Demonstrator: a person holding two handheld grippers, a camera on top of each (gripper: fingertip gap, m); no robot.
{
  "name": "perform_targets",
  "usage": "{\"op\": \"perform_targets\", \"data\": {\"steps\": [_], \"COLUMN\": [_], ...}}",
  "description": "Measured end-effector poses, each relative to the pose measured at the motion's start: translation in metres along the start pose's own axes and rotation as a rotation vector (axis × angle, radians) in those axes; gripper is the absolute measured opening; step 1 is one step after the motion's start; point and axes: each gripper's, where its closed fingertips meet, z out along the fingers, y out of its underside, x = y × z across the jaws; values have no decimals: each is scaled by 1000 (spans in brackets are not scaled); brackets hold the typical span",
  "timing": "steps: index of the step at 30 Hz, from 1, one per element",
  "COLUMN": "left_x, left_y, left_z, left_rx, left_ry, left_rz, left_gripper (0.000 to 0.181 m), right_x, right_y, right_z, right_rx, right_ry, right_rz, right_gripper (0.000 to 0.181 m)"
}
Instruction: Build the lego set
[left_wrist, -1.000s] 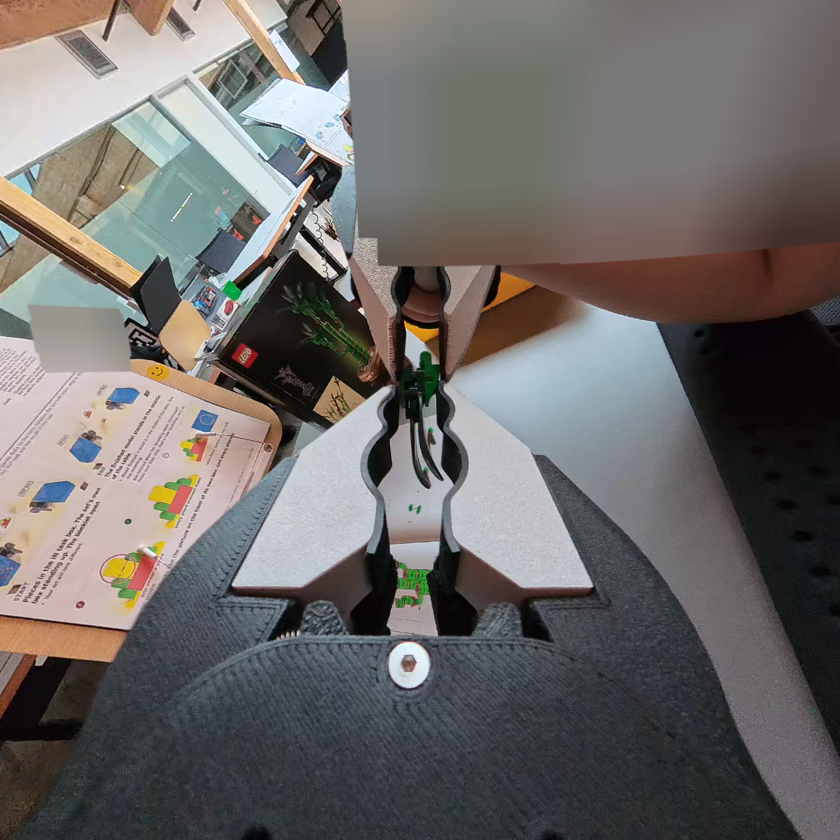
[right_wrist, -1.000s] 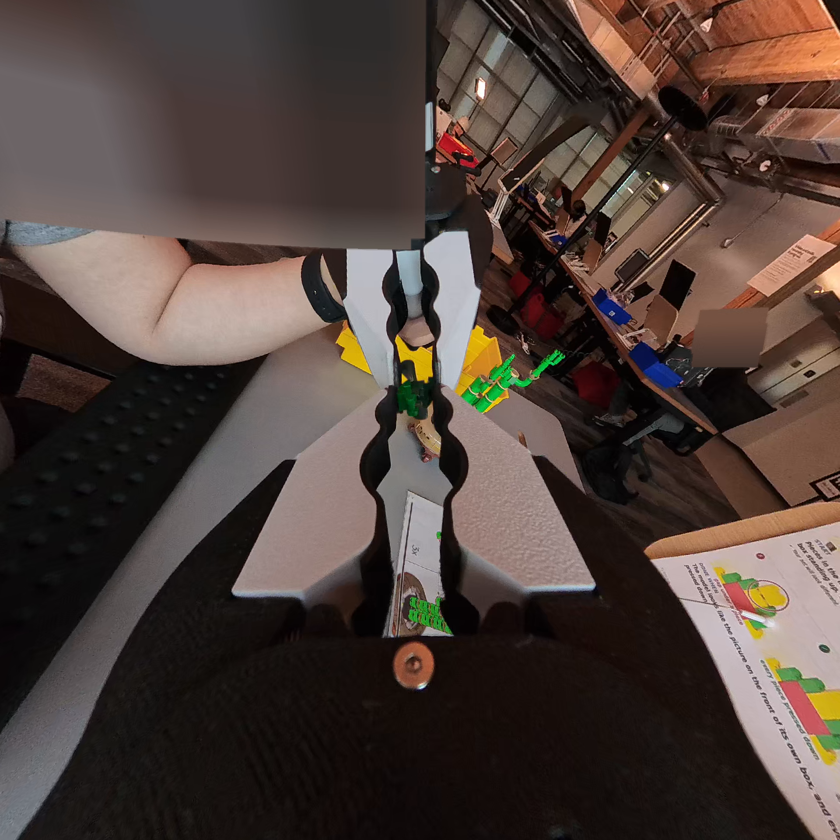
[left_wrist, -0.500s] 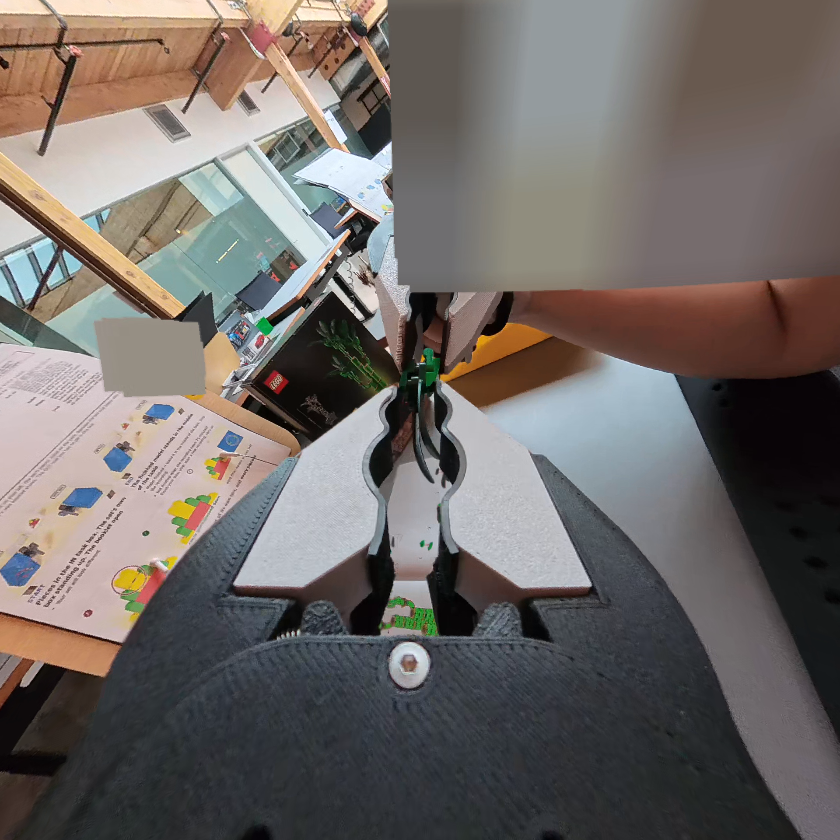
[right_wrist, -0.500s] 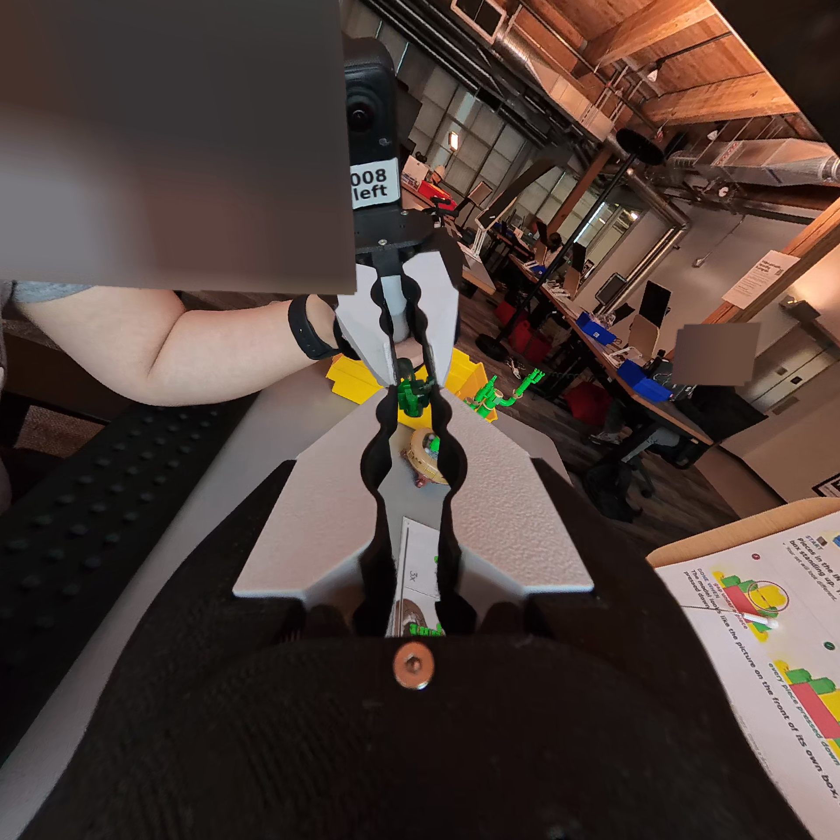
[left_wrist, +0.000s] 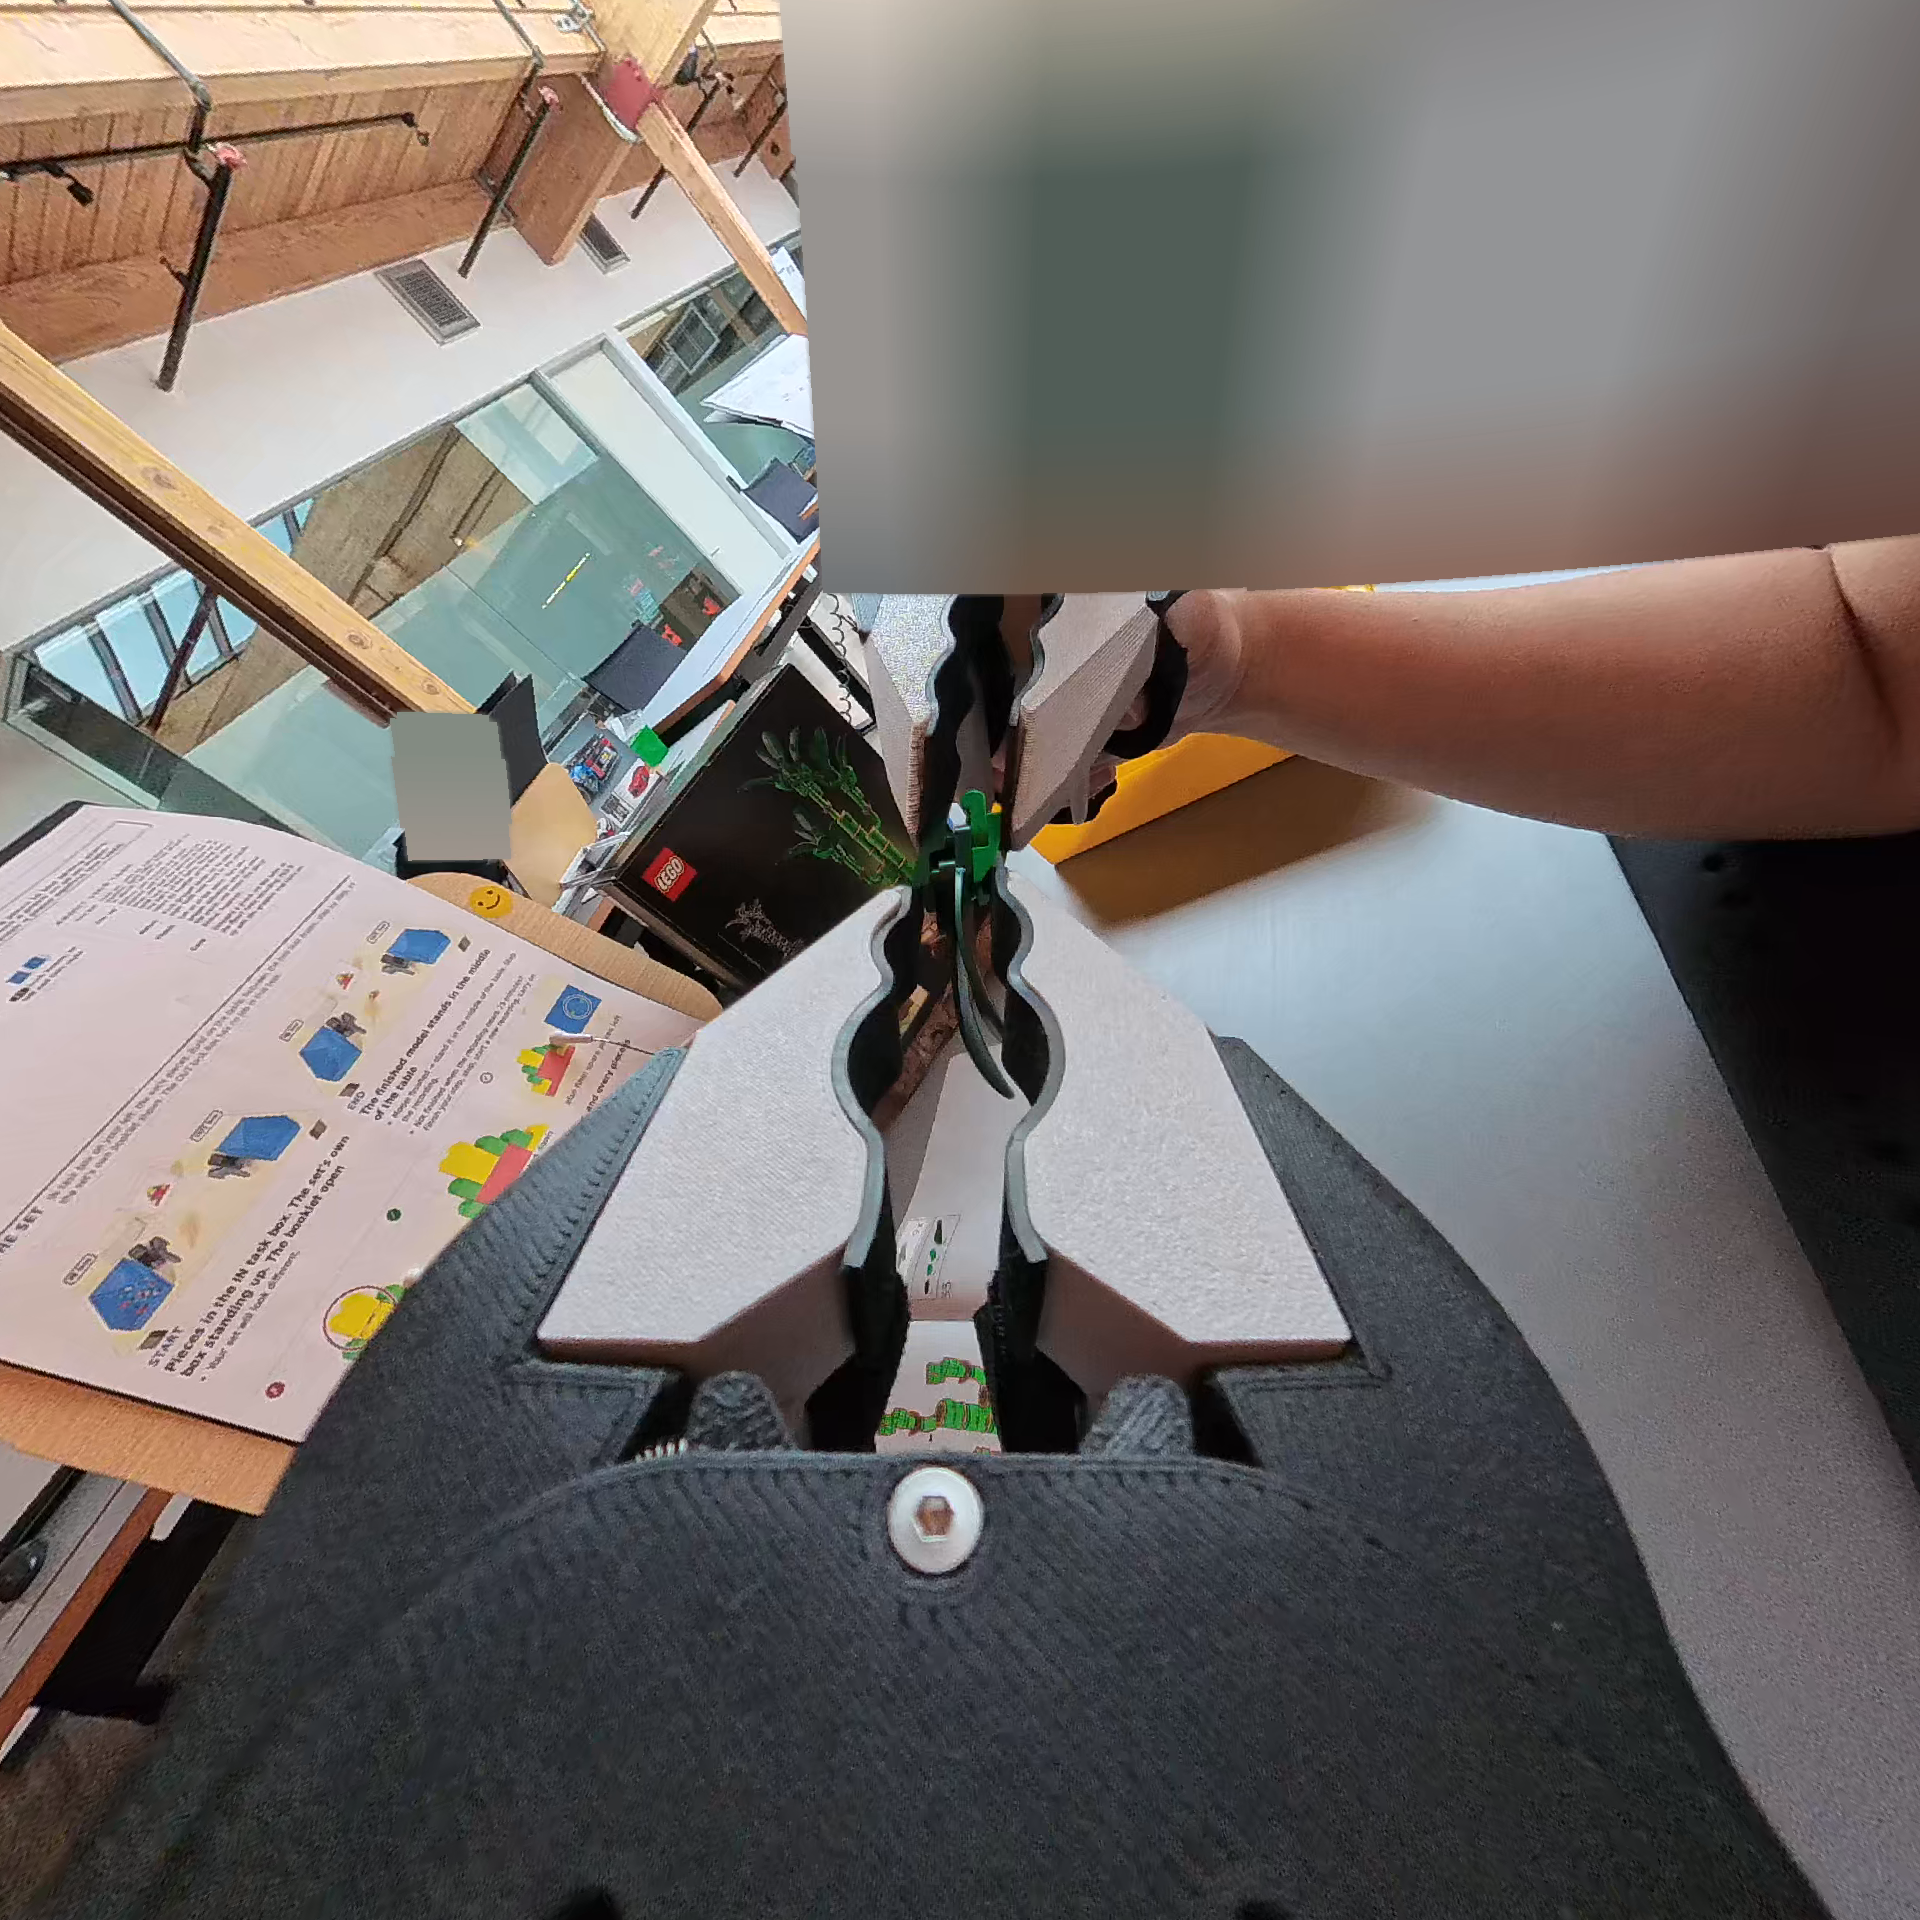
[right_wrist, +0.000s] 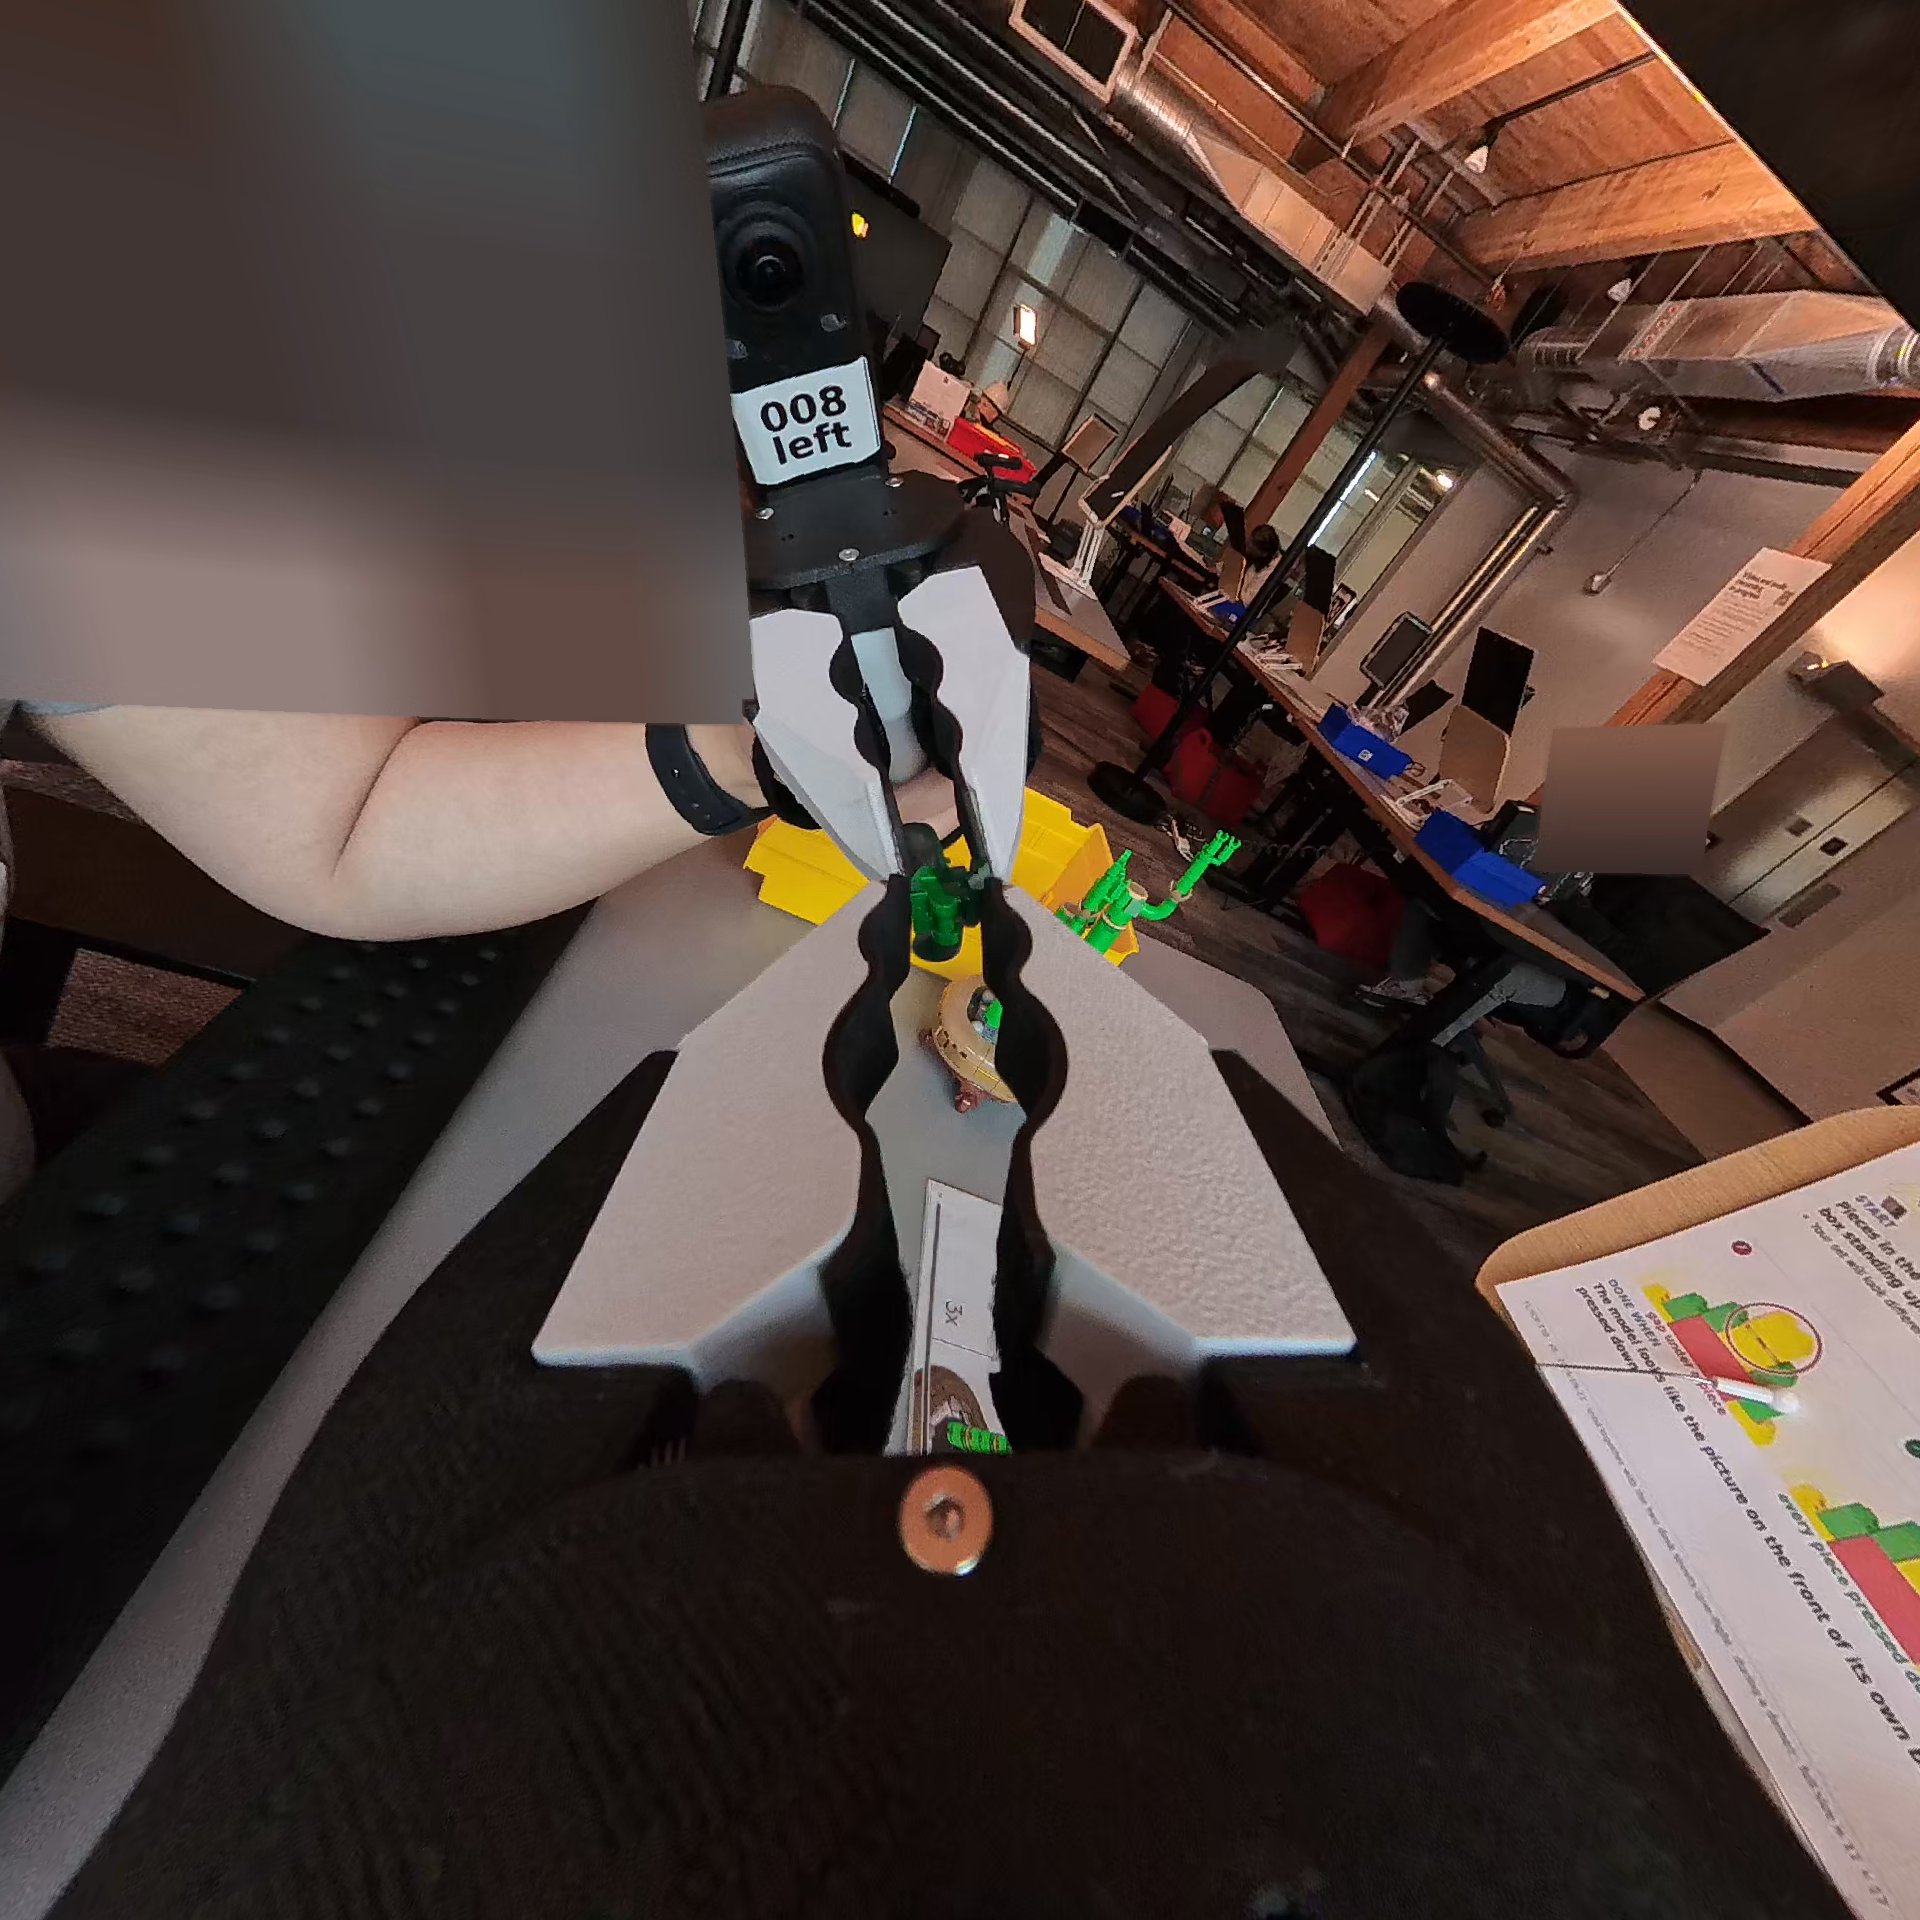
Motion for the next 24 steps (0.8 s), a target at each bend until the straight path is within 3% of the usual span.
{"op": "perform_targets", "data": {"steps": [16, 24], "left_x": [-3, 0], "left_y": [0, -1], "left_z": [-1, -3], "left_rx": [9, 9], "left_ry": [-23, -32], "left_rz": [18, 91], "left_gripper": [9, 10], "right_x": [3, -2], "right_y": [1, 7], "right_z": [1, 2], "right_rx": [11, -55], "right_ry": [-3, 21], "right_rz": [33, -92], "right_gripper": [12, 18]}}
